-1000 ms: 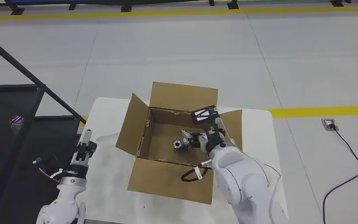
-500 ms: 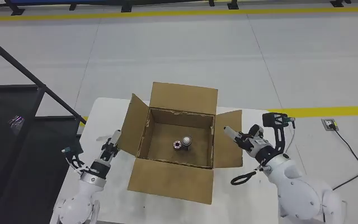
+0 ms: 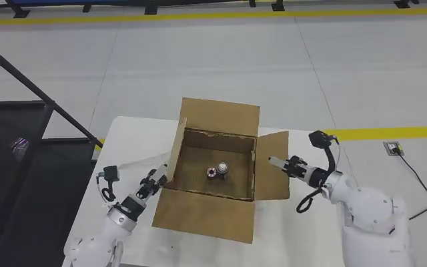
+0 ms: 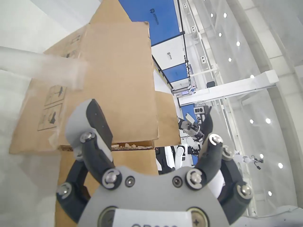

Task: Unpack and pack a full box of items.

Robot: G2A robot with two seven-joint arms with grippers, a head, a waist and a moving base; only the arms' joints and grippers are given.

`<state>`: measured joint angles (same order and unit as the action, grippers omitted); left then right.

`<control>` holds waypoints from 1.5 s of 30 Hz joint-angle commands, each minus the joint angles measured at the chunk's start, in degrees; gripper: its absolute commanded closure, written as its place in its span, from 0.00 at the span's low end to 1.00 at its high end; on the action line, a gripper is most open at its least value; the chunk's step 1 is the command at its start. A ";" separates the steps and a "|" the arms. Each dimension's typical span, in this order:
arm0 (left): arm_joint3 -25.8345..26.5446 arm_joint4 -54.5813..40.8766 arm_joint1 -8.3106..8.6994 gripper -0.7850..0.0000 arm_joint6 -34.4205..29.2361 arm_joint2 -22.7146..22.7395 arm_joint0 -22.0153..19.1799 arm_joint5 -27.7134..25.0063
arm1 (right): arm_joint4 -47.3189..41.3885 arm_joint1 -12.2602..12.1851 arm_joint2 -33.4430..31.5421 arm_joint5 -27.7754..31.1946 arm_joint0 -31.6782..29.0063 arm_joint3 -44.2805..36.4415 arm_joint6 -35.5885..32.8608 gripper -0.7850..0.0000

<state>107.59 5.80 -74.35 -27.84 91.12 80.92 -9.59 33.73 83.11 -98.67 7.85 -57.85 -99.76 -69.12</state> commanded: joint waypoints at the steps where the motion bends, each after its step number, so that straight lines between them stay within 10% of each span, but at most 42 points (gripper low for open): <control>1: -0.29 0.66 0.03 0.00 0.09 -0.93 -0.18 -0.03 | -5.35 -0.36 0.88 4.34 2.45 2.82 -3.09 0.00; 10: -3.30 4.00 0.01 0.00 2.19 -4.79 -2.51 1.34 | -21.60 -1.34 7.16 12.53 11.28 13.68 -10.77 0.00; 27: -8.30 3.46 0.03 0.00 2.75 -8.10 -7.67 6.34 | -11.36 -0.74 25.10 10.06 21.62 32.48 -0.12 0.00; 37: -2.29 -1.12 1.25 0.00 2.79 2.68 -1.51 4.32 | -10.59 -2.15 24.17 13.52 19.31 26.14 1.41 0.00; 45: -8.72 -3.95 3.74 0.00 -17.25 13.71 0.32 4.54 | -10.59 -2.15 24.17 13.52 19.31 26.14 1.41 0.00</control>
<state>100.14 2.53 -71.02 -39.85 103.92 81.50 -5.13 23.14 80.96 -74.50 21.37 -38.54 -73.61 -67.72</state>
